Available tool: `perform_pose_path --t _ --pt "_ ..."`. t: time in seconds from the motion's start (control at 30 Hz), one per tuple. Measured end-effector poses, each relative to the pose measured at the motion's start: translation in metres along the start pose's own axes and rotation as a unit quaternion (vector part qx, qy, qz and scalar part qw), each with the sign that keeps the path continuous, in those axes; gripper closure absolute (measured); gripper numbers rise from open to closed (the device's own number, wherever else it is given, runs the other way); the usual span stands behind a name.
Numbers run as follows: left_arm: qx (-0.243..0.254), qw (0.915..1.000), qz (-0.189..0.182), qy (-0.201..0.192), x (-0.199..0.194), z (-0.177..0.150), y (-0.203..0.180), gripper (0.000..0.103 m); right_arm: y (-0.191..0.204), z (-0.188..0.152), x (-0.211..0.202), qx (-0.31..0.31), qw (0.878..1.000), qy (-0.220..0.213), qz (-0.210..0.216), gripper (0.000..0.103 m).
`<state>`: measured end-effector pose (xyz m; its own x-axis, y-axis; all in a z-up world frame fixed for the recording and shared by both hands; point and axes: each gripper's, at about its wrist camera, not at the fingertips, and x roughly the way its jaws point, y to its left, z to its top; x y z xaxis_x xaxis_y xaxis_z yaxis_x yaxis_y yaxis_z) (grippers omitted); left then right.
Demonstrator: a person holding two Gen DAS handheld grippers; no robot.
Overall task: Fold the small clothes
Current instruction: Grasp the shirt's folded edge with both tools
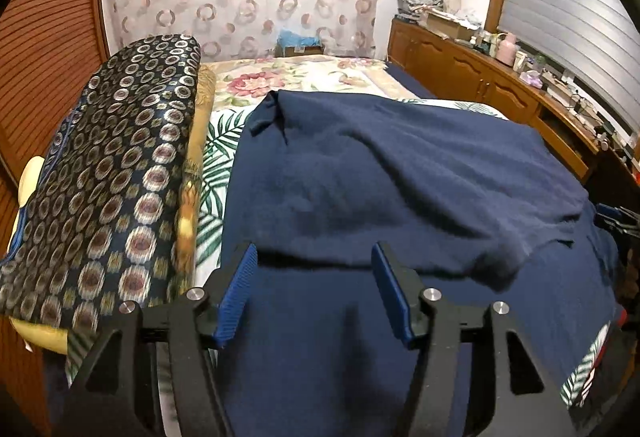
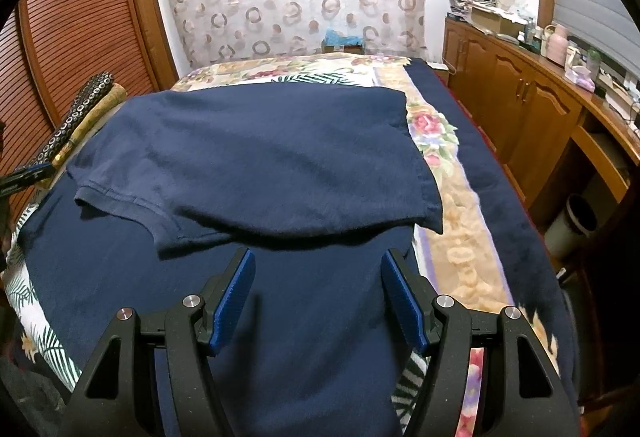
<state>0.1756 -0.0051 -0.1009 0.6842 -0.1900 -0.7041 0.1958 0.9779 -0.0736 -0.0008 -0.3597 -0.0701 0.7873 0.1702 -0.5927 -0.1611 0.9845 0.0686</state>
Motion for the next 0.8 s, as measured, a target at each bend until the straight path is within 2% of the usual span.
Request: perform_pose_path --t 0.37,0.6,0.67,0.8 --pt "0.034 0.9979 0.047 0.027 0.028 0.01 -0.002 0.043 -0.015 0.011 0.008 0.011 1.0 0.003 -0.021 0.036" --pt "0.055 0.9954 0.063 0.047 0.041 0.009 -0.002 0.043 -0.02 0.018 0.014 0.02 0.999 0.007 -0.027 0.036" --pt "0.059 0.9952 0.062 0.048 0.042 0.01 -0.003 0.046 -0.021 0.018 0.018 0.022 0.999 0.012 -0.027 0.036" --pt "0.061 0.9959 0.043 0.051 0.045 0.012 -0.003 0.067 -0.025 0.022 0.029 0.024 0.999 0.028 -0.028 0.036"
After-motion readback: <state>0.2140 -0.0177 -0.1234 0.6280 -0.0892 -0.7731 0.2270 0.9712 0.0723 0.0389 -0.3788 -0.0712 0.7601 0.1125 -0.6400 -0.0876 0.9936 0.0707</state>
